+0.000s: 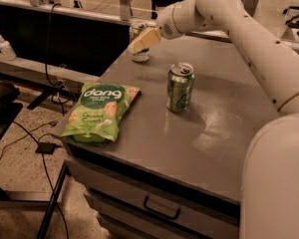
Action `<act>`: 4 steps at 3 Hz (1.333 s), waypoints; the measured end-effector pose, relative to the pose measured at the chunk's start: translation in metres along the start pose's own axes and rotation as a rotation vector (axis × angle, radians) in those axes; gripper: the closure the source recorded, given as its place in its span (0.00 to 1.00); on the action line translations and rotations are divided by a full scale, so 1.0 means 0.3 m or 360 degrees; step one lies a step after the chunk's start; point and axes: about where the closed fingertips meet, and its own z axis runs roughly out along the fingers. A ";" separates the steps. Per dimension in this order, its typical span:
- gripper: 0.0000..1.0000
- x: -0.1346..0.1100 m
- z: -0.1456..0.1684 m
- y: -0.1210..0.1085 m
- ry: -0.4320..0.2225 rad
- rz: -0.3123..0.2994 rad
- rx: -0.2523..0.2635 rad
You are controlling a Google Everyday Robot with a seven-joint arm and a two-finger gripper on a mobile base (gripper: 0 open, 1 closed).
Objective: Pick 7up can
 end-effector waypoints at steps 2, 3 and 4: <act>0.37 -0.004 0.019 -0.008 -0.0146 0.0129 -0.0079; 0.68 -0.040 0.031 0.026 -0.0201 0.0137 -0.0145; 0.99 -0.103 -0.024 0.030 -0.0258 0.0125 -0.0177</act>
Offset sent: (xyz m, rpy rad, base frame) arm 0.0032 0.0038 0.0087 0.1914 0.0445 0.0444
